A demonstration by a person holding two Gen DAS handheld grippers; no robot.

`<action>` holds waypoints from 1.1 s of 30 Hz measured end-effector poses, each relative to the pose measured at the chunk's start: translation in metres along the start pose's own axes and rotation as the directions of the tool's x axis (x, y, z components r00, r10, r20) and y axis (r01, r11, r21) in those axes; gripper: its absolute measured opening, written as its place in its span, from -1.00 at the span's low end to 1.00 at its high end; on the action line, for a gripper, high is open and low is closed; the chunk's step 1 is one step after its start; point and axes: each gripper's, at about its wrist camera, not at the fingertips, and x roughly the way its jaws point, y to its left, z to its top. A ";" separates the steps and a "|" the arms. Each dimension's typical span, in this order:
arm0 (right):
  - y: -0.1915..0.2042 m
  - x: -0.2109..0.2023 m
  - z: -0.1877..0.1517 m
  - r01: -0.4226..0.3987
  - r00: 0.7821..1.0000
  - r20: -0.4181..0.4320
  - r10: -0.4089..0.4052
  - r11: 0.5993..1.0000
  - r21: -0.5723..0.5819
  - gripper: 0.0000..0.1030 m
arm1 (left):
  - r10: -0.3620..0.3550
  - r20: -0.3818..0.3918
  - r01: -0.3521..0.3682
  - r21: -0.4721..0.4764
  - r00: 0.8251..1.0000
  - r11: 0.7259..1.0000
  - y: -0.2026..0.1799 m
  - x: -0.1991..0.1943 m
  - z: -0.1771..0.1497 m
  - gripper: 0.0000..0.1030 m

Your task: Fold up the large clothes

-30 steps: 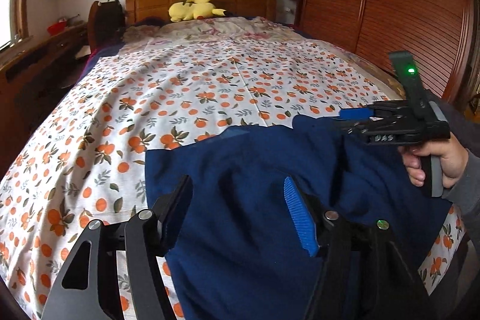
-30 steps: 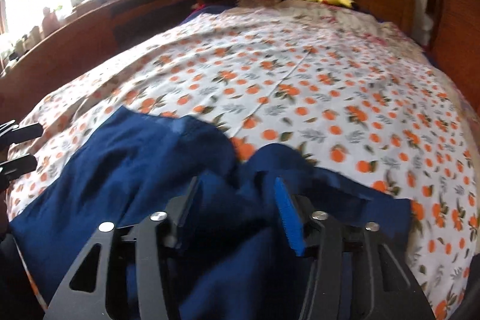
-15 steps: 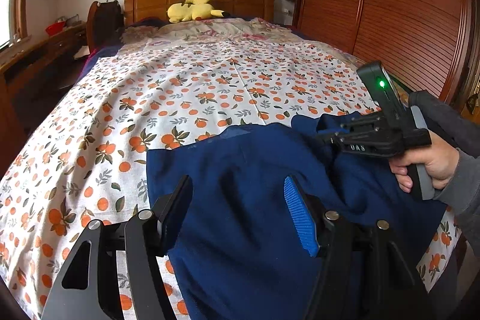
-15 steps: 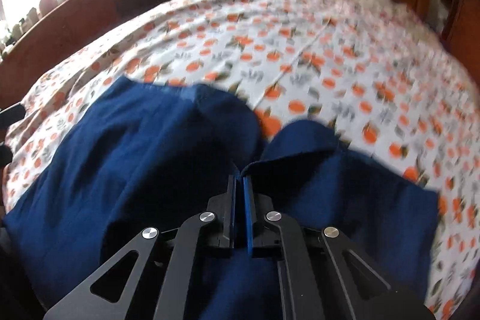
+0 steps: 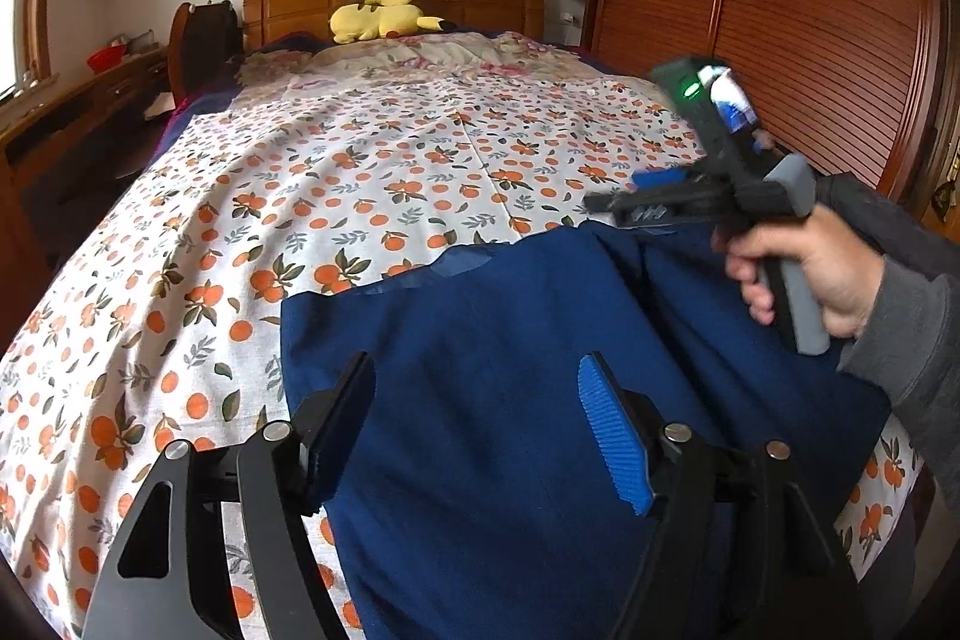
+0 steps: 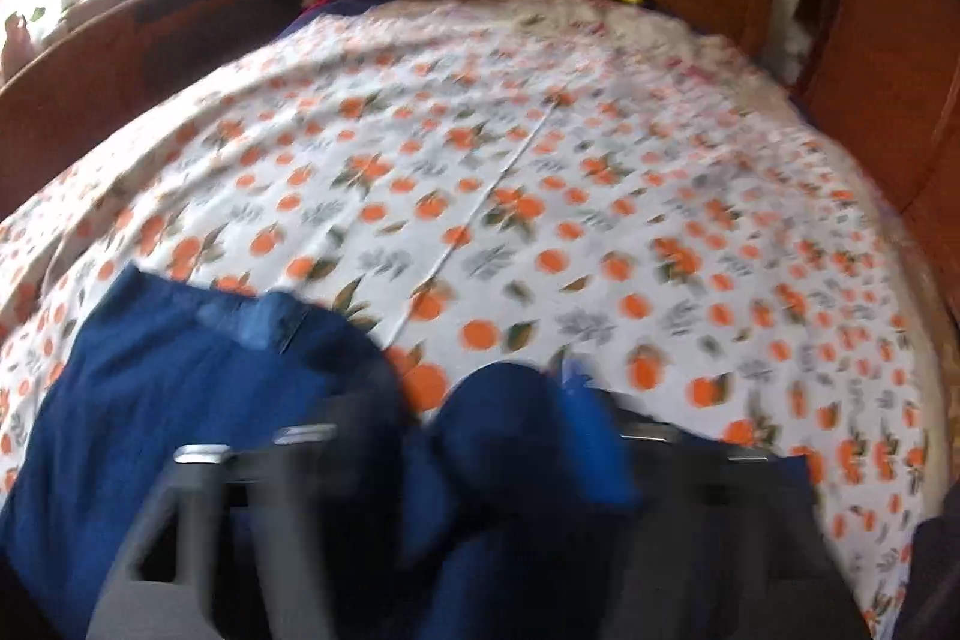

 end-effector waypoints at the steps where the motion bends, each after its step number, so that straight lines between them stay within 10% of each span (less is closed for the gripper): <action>1: -0.007 -0.008 0.000 -0.003 1.000 0.009 0.003 1.000 0.003 0.25 | 0.000 -0.001 0.000 0.001 1.000 1.000 -0.001 0.000 0.000 0.45; 7: -0.080 -0.046 -0.019 0.058 0.998 0.027 -0.059 0.997 0.048 0.24 | 0.003 0.032 -0.003 0.011 0.999 1.000 -0.010 -0.003 -0.004 0.95; 18: -0.187 -0.015 -0.101 0.110 0.978 -0.203 -0.057 0.959 0.262 -0.12 | -0.016 0.047 0.015 0.018 0.999 1.000 -0.033 -0.005 -0.009 0.95; 19: -0.189 -0.013 -0.105 0.079 0.978 -0.207 -0.019 0.956 0.284 -0.19 | -0.012 0.049 0.011 0.023 0.999 1.000 -0.035 -0.005 -0.009 0.95; 21: -0.186 -0.012 -0.108 0.033 0.978 -0.205 0.027 0.958 0.286 -0.95 | -0.009 0.051 0.007 0.026 0.999 1.000 -0.039 -0.005 -0.009 0.95; 29: -0.186 -0.043 -0.100 0.187 0.977 -0.145 -0.157 0.955 0.228 -0.91 | -0.004 0.056 0.002 0.032 0.998 0.999 -0.051 -0.008 -0.015 0.95; 33: -0.181 -0.070 -0.101 0.199 0.979 -0.094 -0.183 0.957 0.209 -0.38 | 0.002 0.065 -0.005 0.049 0.998 0.999 -0.061 -0.015 -0.020 0.95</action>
